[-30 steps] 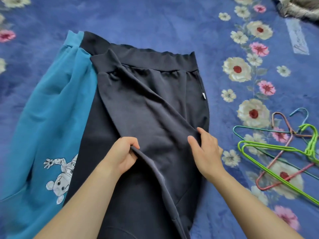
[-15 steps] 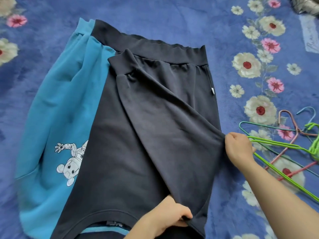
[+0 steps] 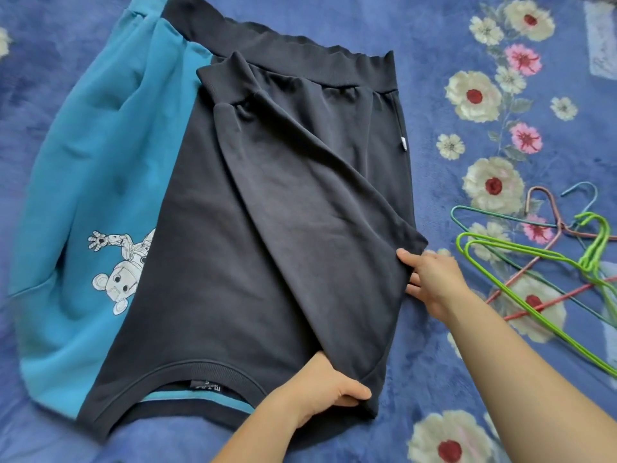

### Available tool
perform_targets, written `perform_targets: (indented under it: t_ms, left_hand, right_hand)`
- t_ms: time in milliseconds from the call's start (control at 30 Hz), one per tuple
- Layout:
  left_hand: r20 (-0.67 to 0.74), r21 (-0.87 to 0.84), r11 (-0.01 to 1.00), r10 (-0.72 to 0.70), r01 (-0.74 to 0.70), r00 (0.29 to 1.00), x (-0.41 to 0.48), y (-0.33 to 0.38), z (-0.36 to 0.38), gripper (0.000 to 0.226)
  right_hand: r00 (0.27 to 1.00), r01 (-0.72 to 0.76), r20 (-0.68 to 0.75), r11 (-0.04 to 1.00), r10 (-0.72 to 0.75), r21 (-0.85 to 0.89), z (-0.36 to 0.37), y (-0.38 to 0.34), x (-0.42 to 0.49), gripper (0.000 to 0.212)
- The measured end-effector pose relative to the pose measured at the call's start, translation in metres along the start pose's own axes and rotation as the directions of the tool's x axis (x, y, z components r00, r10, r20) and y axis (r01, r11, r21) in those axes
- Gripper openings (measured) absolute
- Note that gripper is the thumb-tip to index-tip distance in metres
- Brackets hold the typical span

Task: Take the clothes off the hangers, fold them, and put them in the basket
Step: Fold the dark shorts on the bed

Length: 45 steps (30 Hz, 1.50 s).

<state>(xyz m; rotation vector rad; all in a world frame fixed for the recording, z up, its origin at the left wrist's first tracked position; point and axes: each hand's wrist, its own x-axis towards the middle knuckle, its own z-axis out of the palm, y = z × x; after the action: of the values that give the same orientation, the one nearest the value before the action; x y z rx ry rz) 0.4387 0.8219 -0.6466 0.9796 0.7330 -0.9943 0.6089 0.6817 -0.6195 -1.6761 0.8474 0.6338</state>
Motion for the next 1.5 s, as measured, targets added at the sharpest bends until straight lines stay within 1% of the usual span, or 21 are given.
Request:
perform_targets:
  t_ms: [100, 200, 267, 400, 500, 600, 633, 667, 733, 800, 833, 867, 900, 1000, 1067, 1133, 1233, 1333, 1400, 1467, 1500]
  left_hand:
    - [0.048, 0.033, 0.999, 0.013, -0.015, 0.999, -0.002, -0.004, 0.016, 0.062]
    - [0.127, 0.091, 0.996, -0.005, -0.006, 0.992, -0.003, -0.010, 0.044, 0.052]
    - [0.142, 0.139, 0.990, -0.025, 0.005, 0.990, 0.001, -0.018, 0.059, 0.046]
    - [0.134, 0.216, 0.975, -0.087, 0.057, 0.987, -0.001, -0.025, 0.056, 0.032]
    - [0.161, 0.252, 0.967, -0.084, 0.041, 0.983, -0.020, -0.013, 0.026, 0.022]
    - [-0.128, 0.230, 0.965, 0.162, -0.129, 0.979, -0.050, 0.011, -0.038, 0.019]
    - [-0.285, 0.217, 0.954, 0.266, -0.208, 0.921, -0.062, 0.021, -0.064, 0.017]
    - [-0.449, 0.226, 0.929, 0.366, -0.292, 0.815, -0.075, 0.030, -0.090, 0.016]
    - [-0.703, 0.395, 0.845, 0.531, -0.362, 0.473, -0.103, 0.048, -0.145, 0.021]
    - [-0.783, 0.573, 0.789, 0.607, -0.223, 0.136, -0.124, 0.063, -0.195, 0.027]
    - [-0.794, 0.597, 0.790, 0.607, -0.137, 0.041, -0.131, 0.070, -0.218, 0.036]
    - [-0.810, 0.583, 0.808, 0.586, -0.087, 0.010, -0.133, 0.076, -0.238, 0.047]
    - [-0.827, 0.558, 0.827, 0.561, -0.066, 0.035, -0.135, 0.085, -0.255, 0.058]
    - [-0.768, 0.562, 0.818, 0.572, -0.126, 0.290, -0.127, 0.108, -0.287, 0.079]
    - [-0.684, 0.609, 0.775, 0.622, -0.172, 0.381, -0.120, 0.125, -0.295, 0.065]
    - [-0.654, 0.668, 0.722, 0.685, -0.181, 0.321, -0.118, 0.140, -0.302, 0.026]
    - [-0.668, 0.702, 0.686, 0.728, -0.191, 0.158, -0.127, 0.141, -0.310, 0.049]
    - [-0.832, 0.486, 0.732, 0.554, -0.477, 0.003, -0.151, 0.122, -0.335, 0.045]
    - [-0.917, 0.317, 0.712, 0.399, -0.627, -0.009, -0.164, 0.105, -0.346, 0.039]
    - [-0.947, 0.176, 0.702, 0.313, -0.690, 0.077, -0.167, 0.095, -0.349, 0.032]
    - [-0.948, 0.091, 0.698, 0.280, -0.710, 0.153, -0.167, 0.096, -0.351, 0.026]
  right_hand:
    - [0.986, 0.087, -0.137, 0.995, -0.093, -0.053, -0.005, 0.009, -0.003, 0.013]
    - [0.914, 0.164, -0.338, 0.965, -0.226, -0.203, -0.014, 0.017, -0.001, 0.010]
    - [0.873, 0.156, -0.393, 0.929, -0.289, -0.336, -0.023, 0.024, -0.001, 0.013]
    - [0.849, 0.144, -0.320, 0.767, -0.421, -0.626, -0.028, 0.032, -0.012, 0.041]
    - [0.741, 0.289, -0.138, 0.497, -0.658, -0.818, -0.003, 0.038, -0.031, 0.061]
    - [0.669, 0.425, 0.155, 0.203, -0.727, -0.882, 0.040, 0.052, -0.044, 0.063]
    - [0.687, 0.452, 0.227, 0.162, -0.690, -0.877, 0.055, 0.057, -0.047, 0.064]
    - [0.715, 0.461, 0.272, 0.143, -0.644, -0.876, 0.071, 0.063, -0.050, 0.064]
    - [0.749, 0.454, 0.290, 0.142, -0.596, -0.880, 0.102, 0.071, -0.057, 0.064]
    - [0.761, 0.459, 0.284, 0.175, -0.584, -0.871, 0.132, 0.069, -0.065, 0.064]
    - [0.751, 0.485, 0.313, 0.163, -0.582, -0.859, 0.146, 0.065, -0.069, 0.064]
    - [0.722, 0.527, 0.365, 0.126, -0.588, -0.840, 0.158, 0.060, -0.072, 0.064]
    - [0.684, 0.574, 0.426, 0.076, -0.593, -0.816, 0.171, 0.054, -0.075, 0.064]
    - [0.581, 0.659, 0.560, -0.063, -0.591, -0.750, 0.212, 0.032, -0.080, 0.063]
    - [0.541, 0.687, 0.621, -0.128, -0.568, -0.715, 0.239, 0.019, -0.082, 0.065]
    - [0.513, 0.693, 0.683, -0.219, -0.520, -0.687, 0.267, 0.011, -0.082, 0.063]
    - [0.565, 0.670, 0.714, -0.275, -0.415, -0.690, 0.288, 0.008, -0.083, 0.057]
    - [0.663, 0.626, 0.666, -0.234, -0.342, -0.744, 0.301, 0.000, -0.090, 0.053]
    - [0.708, 0.623, 0.641, -0.164, -0.296, -0.765, 0.306, -0.014, -0.091, 0.050]
    - [0.758, 0.615, 0.605, -0.042, -0.244, -0.787, 0.311, -0.033, -0.092, 0.041]
    - [0.767, 0.611, 0.595, -0.008, -0.240, -0.792, 0.317, -0.042, -0.093, 0.036]
